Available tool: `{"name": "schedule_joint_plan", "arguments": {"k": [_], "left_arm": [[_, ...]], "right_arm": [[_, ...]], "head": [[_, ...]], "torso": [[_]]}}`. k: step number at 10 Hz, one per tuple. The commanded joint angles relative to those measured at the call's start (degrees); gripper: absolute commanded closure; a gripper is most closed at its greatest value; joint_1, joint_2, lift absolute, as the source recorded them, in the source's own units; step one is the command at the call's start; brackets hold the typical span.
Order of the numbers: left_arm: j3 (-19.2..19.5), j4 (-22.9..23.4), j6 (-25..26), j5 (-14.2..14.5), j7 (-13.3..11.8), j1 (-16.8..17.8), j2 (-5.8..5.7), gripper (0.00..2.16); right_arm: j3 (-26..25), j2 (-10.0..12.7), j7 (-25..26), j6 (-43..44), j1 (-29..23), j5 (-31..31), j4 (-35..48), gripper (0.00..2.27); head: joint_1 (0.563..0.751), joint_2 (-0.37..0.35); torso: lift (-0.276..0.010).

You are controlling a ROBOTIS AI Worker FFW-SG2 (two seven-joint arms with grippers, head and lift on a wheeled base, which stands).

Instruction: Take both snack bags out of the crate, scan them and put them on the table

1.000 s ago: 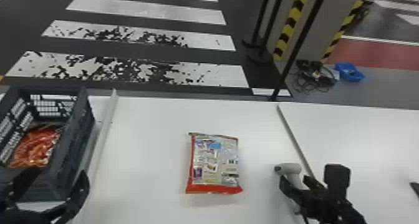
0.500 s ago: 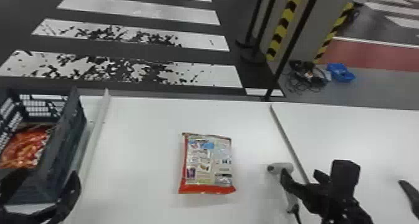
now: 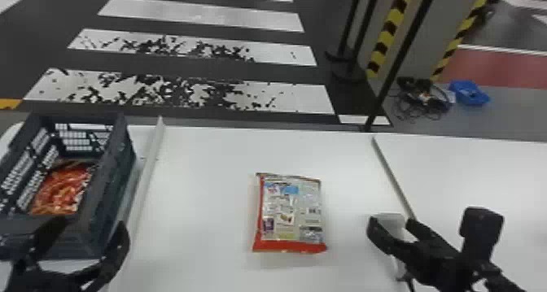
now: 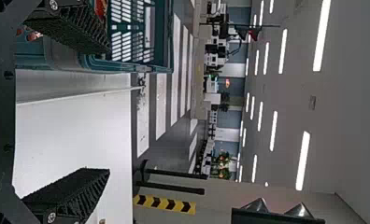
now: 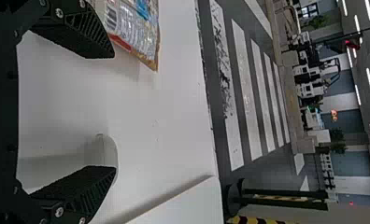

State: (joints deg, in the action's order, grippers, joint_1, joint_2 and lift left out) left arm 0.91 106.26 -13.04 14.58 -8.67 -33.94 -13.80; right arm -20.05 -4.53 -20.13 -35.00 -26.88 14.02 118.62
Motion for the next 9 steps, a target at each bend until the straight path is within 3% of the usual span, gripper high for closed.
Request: {"name": "schedule_joint_plan", "arguments": {"k": [1,5,9], "left_arm": [[0.06,-0.09,0.0,0.01,-0.03,-0.07,0.0,0.09],[0.06,-0.35,0.0,0.01,0.06,0.19,0.0,0.09],[0.06,-0.53,0.0,0.1,-0.03,0.19,-0.18,0.09]], "right_arm": [[1.33,0.05,-1.66,-2.4,0.16,1.36,0.29,0.14],[4.93,-0.3,-6.94,-9.26,3.41,1.54,-2.96,0.15],[7.66,-0.48,-11.95,-8.73,7.72,1.98,-9.99,0.15]], "head": [[0.695,-0.119],[0.695,-0.033],[0.695,0.032]], "torso": [[-0.092],[-0.092],[-0.092]]}}
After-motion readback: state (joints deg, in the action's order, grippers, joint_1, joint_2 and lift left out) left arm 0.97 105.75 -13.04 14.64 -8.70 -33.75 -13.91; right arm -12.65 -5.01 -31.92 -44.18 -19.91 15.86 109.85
